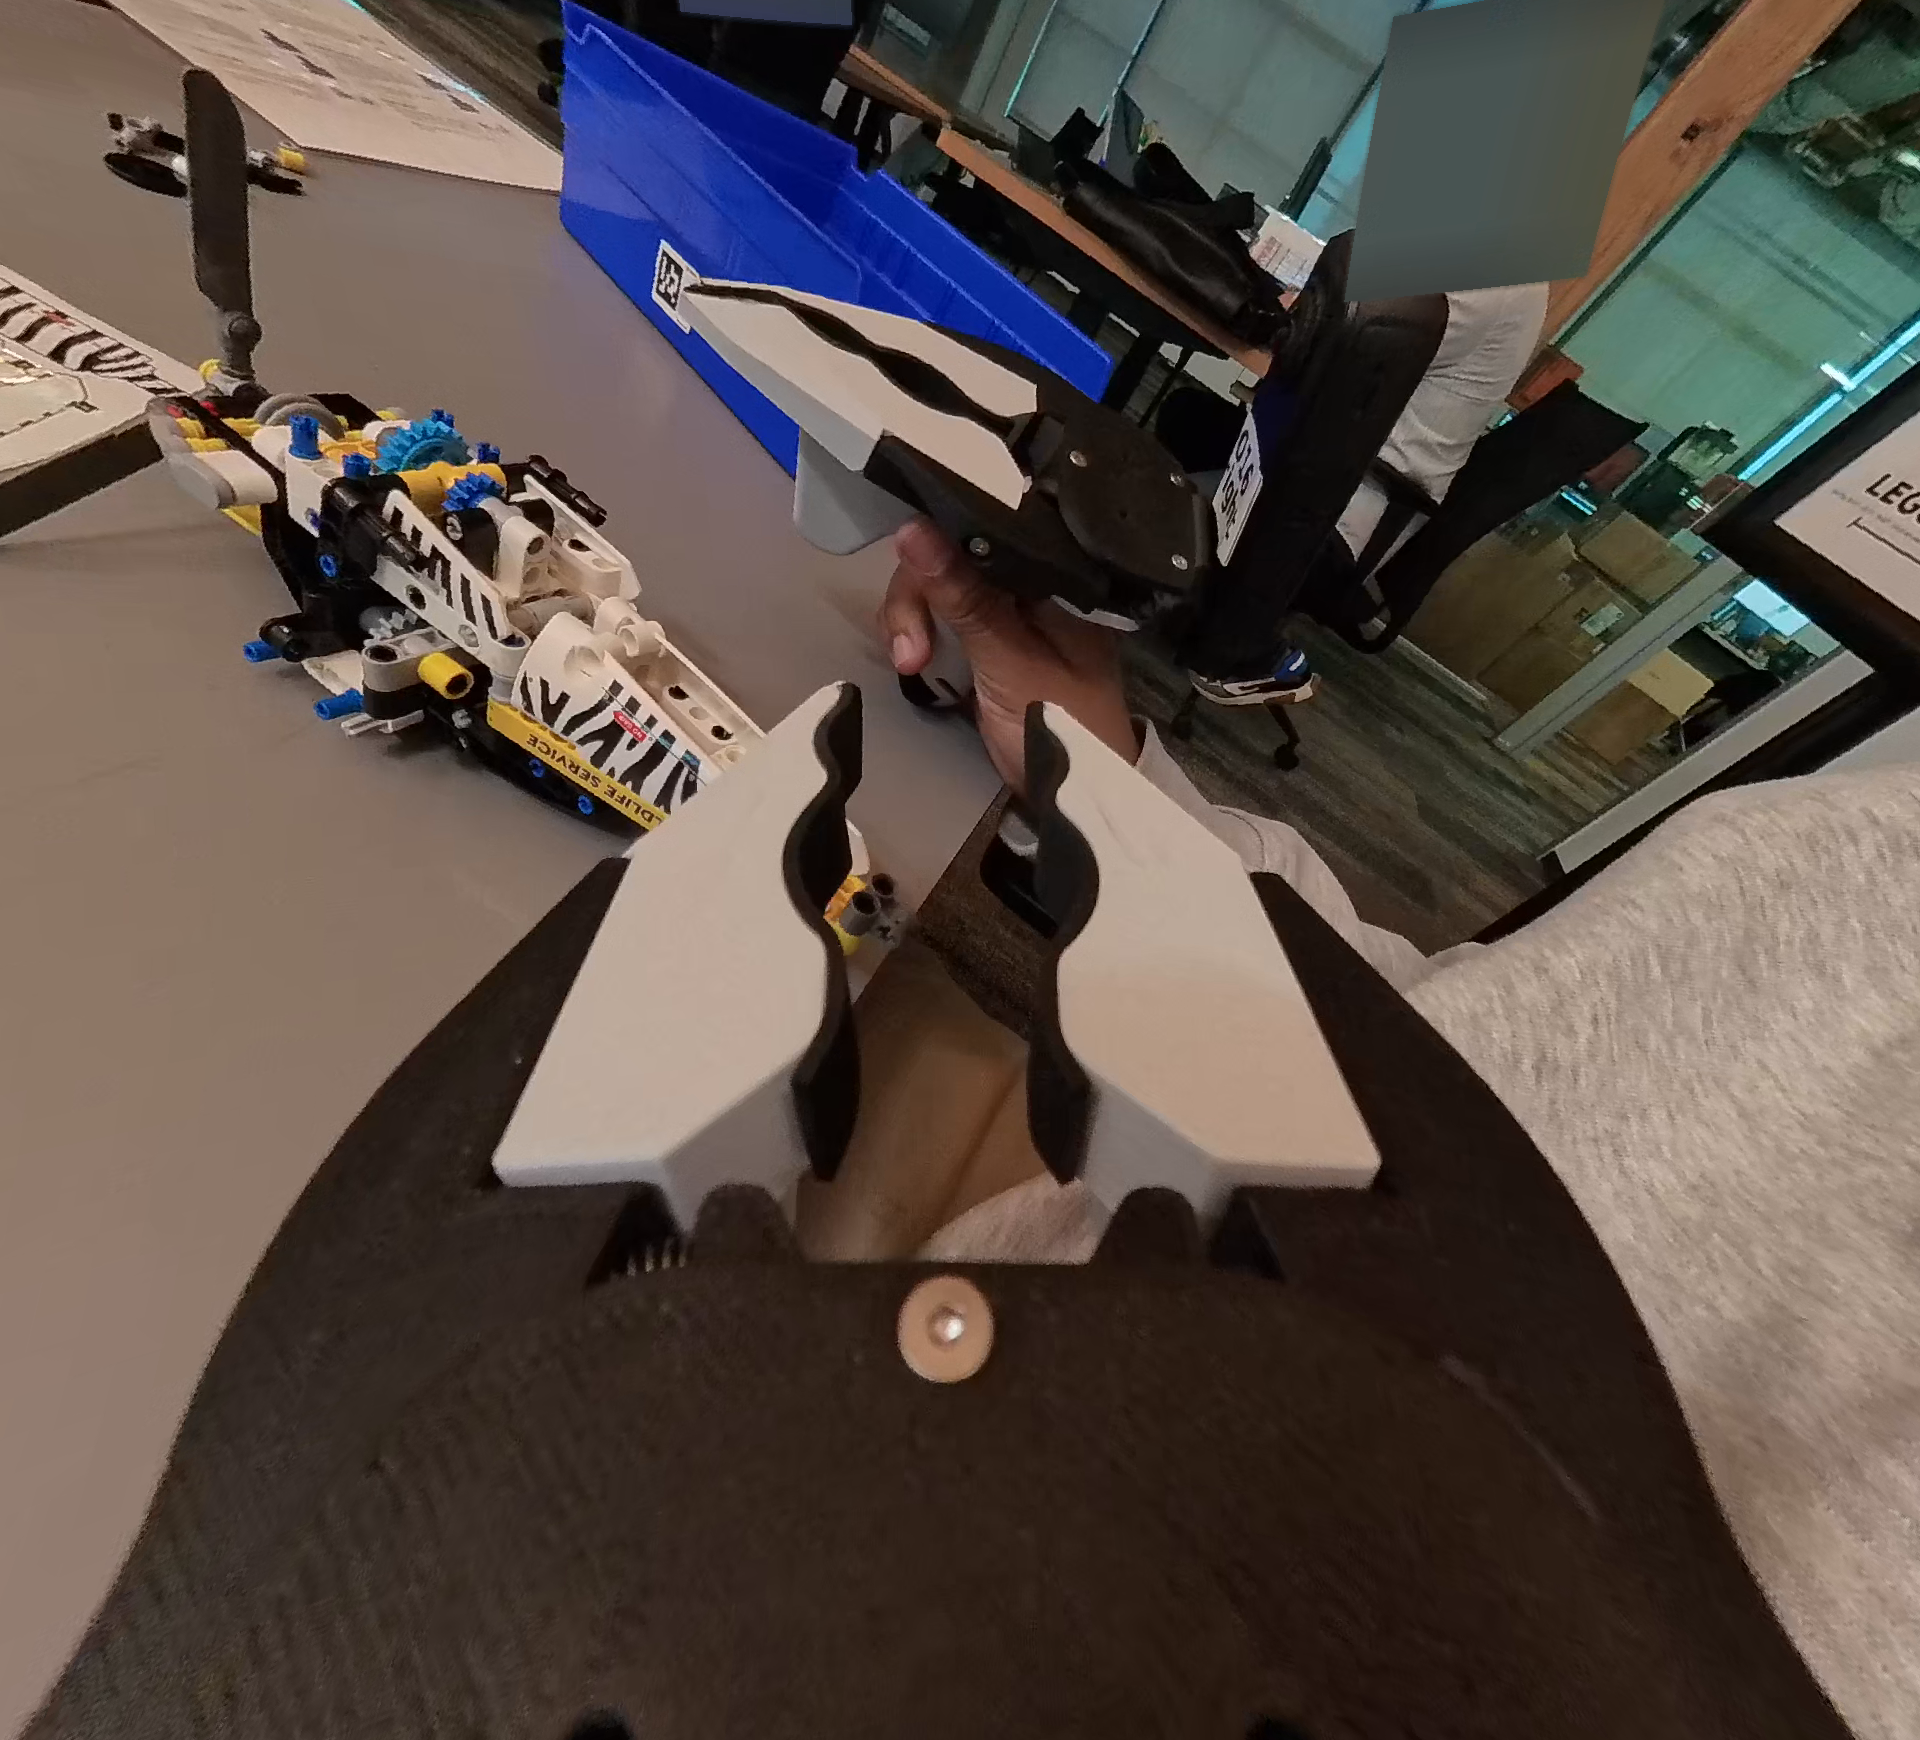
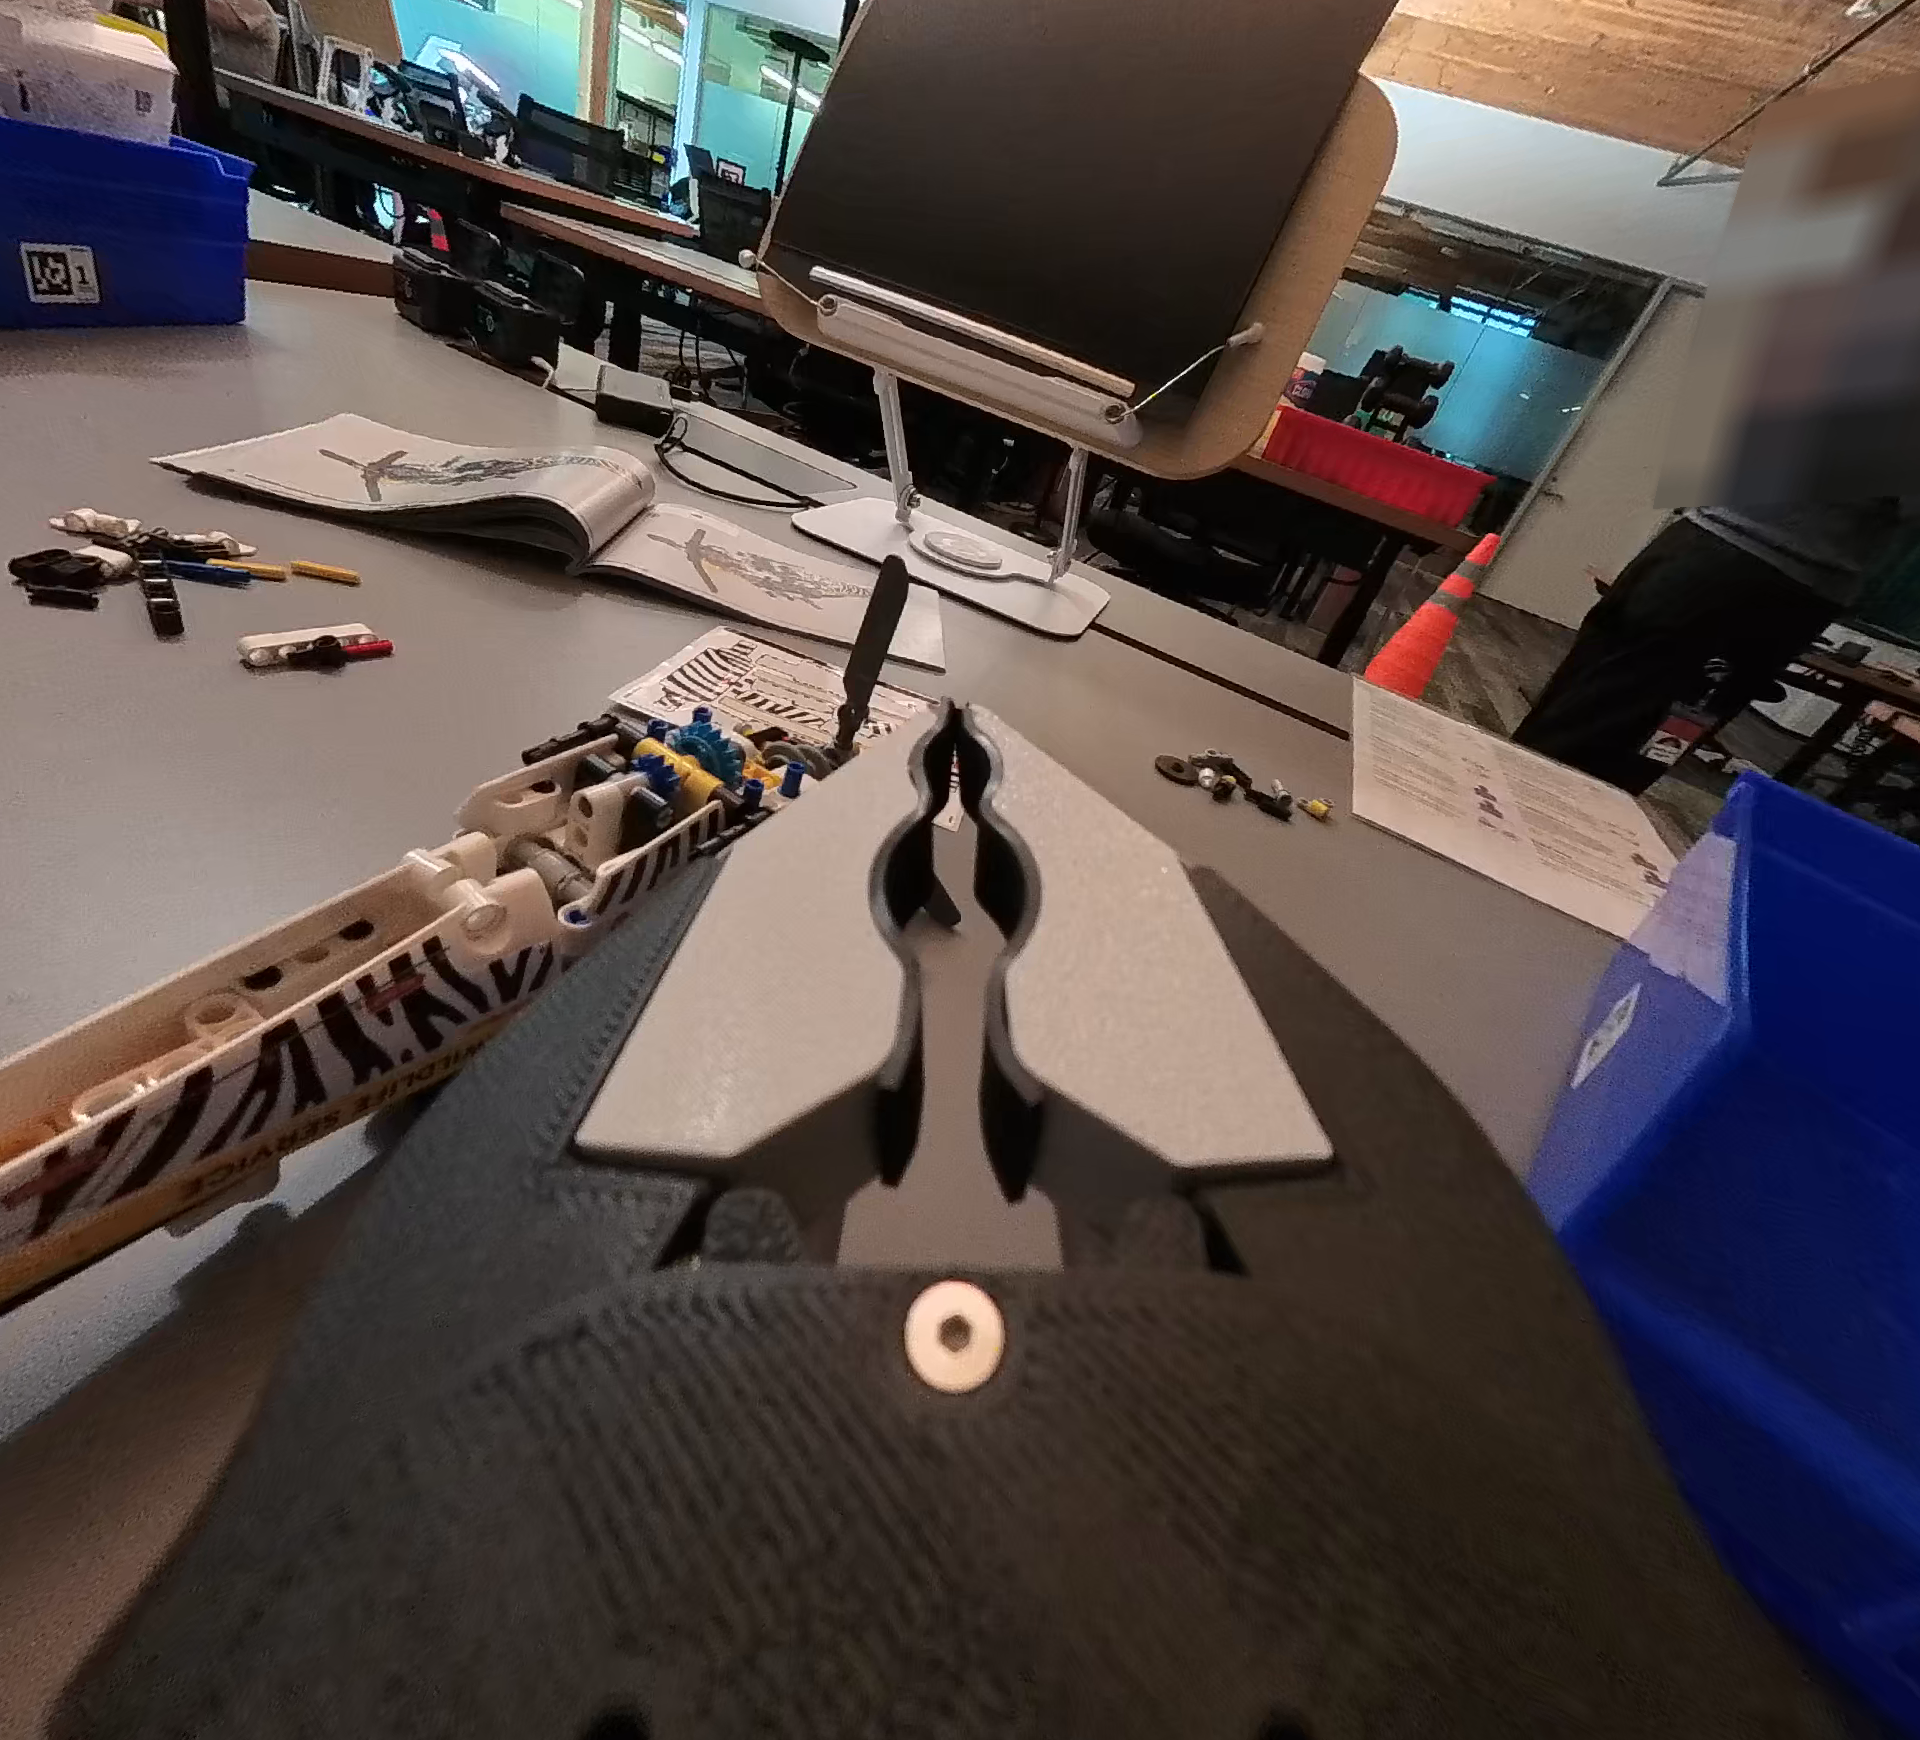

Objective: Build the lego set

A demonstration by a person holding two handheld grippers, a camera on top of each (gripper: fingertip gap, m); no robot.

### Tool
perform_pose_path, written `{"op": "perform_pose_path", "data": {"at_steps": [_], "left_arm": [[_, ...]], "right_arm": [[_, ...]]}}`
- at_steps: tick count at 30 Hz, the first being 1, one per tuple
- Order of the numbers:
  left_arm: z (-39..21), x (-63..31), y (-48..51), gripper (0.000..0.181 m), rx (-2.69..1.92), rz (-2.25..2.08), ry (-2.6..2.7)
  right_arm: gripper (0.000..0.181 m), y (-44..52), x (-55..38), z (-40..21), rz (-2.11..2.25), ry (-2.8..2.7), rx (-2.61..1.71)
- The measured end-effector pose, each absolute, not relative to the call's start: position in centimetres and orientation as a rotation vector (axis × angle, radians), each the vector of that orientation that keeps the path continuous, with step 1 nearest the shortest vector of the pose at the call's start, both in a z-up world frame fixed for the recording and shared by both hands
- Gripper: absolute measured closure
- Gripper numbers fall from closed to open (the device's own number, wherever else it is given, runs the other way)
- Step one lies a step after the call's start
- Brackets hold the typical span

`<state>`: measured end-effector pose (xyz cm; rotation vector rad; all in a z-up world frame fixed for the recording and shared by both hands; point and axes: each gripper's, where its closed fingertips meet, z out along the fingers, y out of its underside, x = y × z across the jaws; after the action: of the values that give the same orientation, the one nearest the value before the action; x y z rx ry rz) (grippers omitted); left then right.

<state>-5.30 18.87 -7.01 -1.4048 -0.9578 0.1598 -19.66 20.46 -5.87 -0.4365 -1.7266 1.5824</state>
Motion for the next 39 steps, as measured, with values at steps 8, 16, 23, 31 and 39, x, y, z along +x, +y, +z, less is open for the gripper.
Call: {"op": "perform_pose_path", "data": {"at_steps": [8, 16, 23, 31, 39], "left_arm": [[-7.17, -5.37, 19.01, 0.152, -1.410, 0.153, -0.961], [-7.18, -5.28, 19.08, 0.152, -1.412, 0.152, -0.960], [-7.18, -5.28, 19.02, 0.152, -1.410, 0.152, -0.961], [-7.29, -5.29, 19.04, 0.152, -1.411, 0.152, -0.963], [-7.42, -5.27, 19.00, 0.155, -1.414, 0.150, -0.970]], "right_arm": [[0.181, 20.35, -19.57, -5.95, 1.572, -1.730, -0.425], [0.181, 20.37, -19.51, -5.94, 1.575, -1.730, -0.424], [0.181, 20.30, -19.46, -5.98, 1.569, -1.731, -0.418], [0.181, 20.29, -19.38, -5.96, 1.568, -1.730, -0.413], [0.181, 20.25, -19.30, -5.96, 1.564, -1.729, -0.405]]}}
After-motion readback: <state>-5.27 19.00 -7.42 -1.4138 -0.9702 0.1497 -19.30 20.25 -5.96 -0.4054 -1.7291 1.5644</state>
